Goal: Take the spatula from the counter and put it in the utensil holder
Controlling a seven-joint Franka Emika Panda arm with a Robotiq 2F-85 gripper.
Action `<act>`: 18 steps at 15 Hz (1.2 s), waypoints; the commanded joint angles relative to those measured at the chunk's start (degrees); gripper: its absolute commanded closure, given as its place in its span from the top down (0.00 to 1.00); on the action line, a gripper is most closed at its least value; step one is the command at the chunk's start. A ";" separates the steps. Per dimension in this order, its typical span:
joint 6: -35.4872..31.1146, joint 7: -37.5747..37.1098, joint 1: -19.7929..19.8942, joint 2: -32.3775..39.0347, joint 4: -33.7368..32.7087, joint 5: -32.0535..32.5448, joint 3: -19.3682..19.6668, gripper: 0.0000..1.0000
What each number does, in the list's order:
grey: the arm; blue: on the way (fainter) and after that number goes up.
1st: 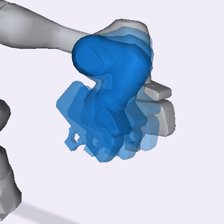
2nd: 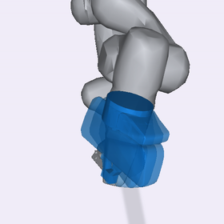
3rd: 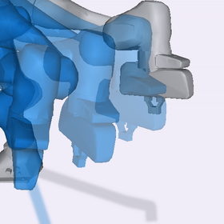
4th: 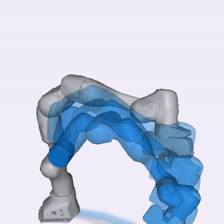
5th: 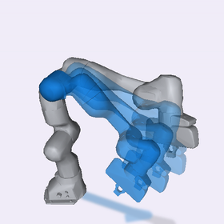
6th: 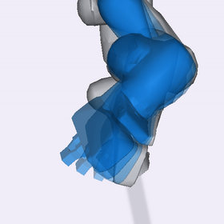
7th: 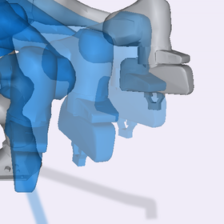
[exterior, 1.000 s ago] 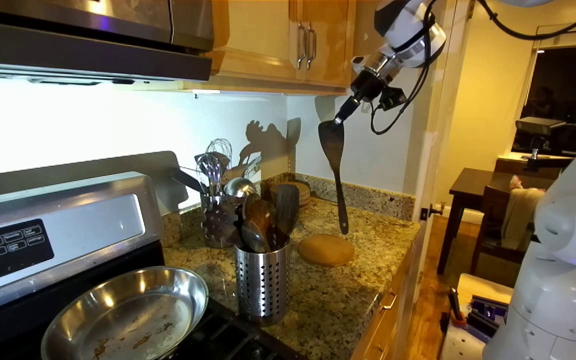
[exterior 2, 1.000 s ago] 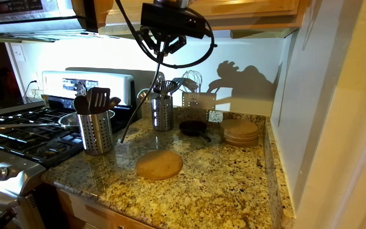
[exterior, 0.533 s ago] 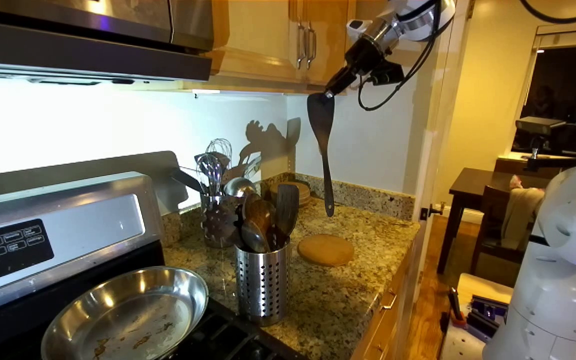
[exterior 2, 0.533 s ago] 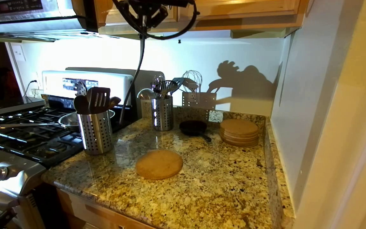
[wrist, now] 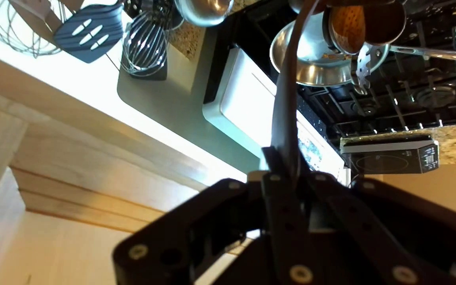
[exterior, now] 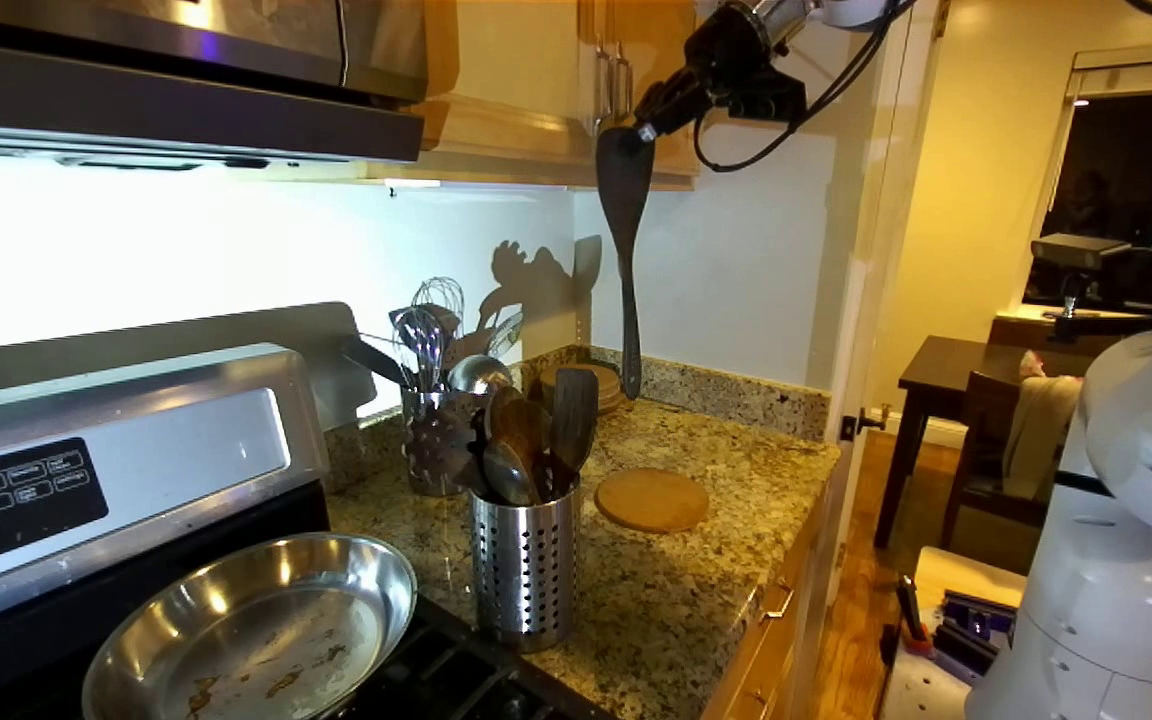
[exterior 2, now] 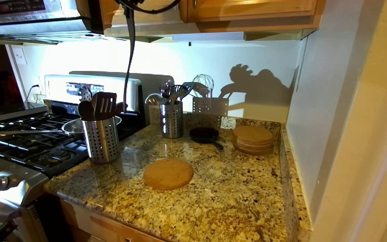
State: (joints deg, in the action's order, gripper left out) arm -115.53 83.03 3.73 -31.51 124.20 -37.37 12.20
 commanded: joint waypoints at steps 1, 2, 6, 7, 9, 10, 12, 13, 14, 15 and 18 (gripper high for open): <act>-1.68 2.79 -2.68 -3.58 1.10 0.61 -0.42 0.02; -1.82 4.09 -3.24 -4.44 1.35 0.71 -0.59 0.02; -3.80 9.31 -5.57 -7.85 2.22 -1.44 -0.33 0.02; -4.40 10.29 -6.23 -8.47 2.27 -2.30 -0.07 0.02; -4.78 12.18 -7.23 -9.82 2.28 -3.19 0.17 0.02; -5.12 13.13 -7.65 -10.56 2.45 -3.68 0.23 0.02; -5.03 15.12 -8.64 -11.81 2.78 -5.24 0.62 0.02; -4.60 16.16 -9.35 -12.20 2.88 -6.51 0.97 0.02; -4.17 17.03 -9.77 -12.45 2.89 -7.58 1.16 0.02; -3.69 17.64 -10.20 -12.38 2.87 -8.89 1.29 0.02; -2.27 18.80 -10.76 -11.86 3.49 -12.76 1.56 0.02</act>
State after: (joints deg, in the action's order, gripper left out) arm -118.06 99.14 -4.97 -42.18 125.59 -46.20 12.26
